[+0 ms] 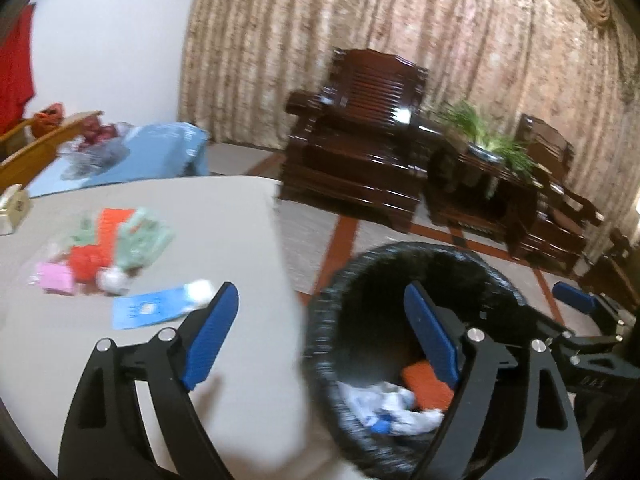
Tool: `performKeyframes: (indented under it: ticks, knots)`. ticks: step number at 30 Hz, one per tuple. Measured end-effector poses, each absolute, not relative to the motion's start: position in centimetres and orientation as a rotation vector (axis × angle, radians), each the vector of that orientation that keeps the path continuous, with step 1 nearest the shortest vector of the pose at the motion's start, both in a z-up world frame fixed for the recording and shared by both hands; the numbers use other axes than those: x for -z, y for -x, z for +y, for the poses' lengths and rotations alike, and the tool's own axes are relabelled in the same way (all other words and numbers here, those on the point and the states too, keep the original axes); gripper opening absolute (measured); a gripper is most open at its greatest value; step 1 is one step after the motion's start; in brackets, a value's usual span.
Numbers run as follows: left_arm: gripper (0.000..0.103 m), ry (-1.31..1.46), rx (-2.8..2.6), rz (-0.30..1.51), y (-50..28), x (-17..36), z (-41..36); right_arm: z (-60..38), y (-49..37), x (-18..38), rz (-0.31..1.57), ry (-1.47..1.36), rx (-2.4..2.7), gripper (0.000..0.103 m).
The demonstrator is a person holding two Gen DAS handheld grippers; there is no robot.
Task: Collect trash
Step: 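Open both tools to drop the tissues into the bin, then move both tools back to the blue hand-cream tube on the table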
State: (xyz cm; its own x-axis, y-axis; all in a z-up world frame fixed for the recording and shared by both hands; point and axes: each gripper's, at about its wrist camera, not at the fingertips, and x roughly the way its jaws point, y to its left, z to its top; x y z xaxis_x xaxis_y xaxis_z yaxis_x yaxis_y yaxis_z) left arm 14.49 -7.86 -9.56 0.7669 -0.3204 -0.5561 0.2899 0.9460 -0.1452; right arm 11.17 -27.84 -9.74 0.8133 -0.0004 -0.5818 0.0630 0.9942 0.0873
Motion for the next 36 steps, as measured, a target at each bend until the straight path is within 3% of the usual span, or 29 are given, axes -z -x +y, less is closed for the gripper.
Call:
performKeyframes:
  ticks: [17, 36]
  knots:
    - [0.084, 0.076, -0.033, 0.614, -14.7, 10.2, 8.2, -12.3, -19.2, 10.4, 0.609, -0.004, -0.275, 0.096]
    - [0.084, 0.114, -0.141, 0.675, -17.9, 14.3, 13.6, -6.0, -26.2, 16.2, 0.743, 0.028, -0.301, 0.096]
